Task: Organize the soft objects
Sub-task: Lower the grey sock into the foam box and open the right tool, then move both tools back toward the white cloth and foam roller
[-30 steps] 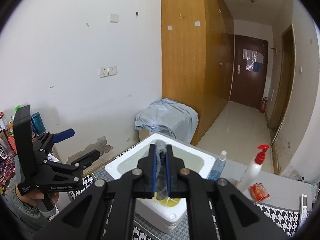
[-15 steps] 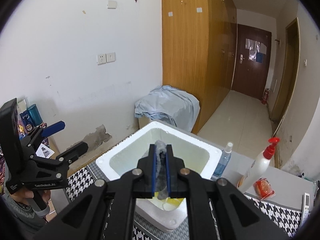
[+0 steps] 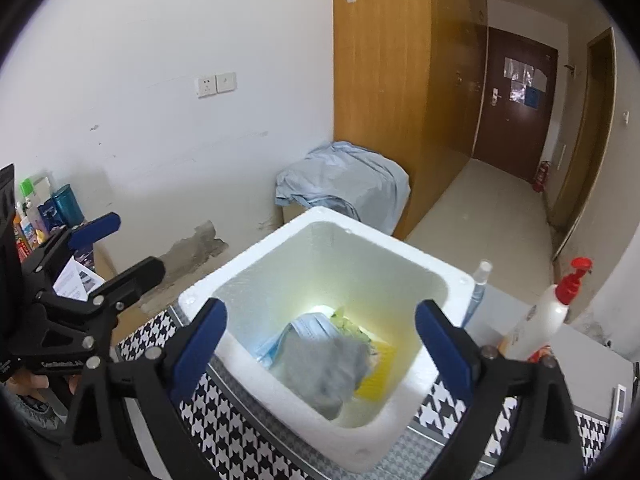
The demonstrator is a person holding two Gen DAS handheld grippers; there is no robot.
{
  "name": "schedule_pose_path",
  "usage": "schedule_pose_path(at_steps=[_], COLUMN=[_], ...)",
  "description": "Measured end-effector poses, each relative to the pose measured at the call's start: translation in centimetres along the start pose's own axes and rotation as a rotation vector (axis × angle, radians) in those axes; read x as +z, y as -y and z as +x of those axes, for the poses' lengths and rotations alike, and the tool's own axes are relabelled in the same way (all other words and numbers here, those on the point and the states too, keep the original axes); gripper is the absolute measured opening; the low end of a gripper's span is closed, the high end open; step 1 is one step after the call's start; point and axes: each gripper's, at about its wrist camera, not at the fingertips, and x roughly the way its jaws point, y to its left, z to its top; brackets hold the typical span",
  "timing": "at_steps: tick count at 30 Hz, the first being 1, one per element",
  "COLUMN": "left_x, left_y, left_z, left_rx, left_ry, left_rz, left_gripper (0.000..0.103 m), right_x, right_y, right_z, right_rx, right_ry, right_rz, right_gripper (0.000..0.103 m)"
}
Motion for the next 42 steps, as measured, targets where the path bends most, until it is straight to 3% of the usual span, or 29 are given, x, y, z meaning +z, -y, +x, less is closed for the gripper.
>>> schedule_pose_path(at_steps=[22,42], left_x=[0.3,1.0], left_y=[1.6,6.3], left_z=[-2.4,-6.8], left_rx=[0.001,-0.081], left_ry=[0.028,0.094], left_rz=[0.027,0.075], left_gripper=[0.102,0.102], right_x=[-1.2,-3.7], right_y=[0.4,2.0], right_z=[-3.5,-10.1], right_rx=[-0.041,-0.069], right_ry=[0.056,0.169], right_rz=[0.037,0.107], right_gripper=[0.103,0.103])
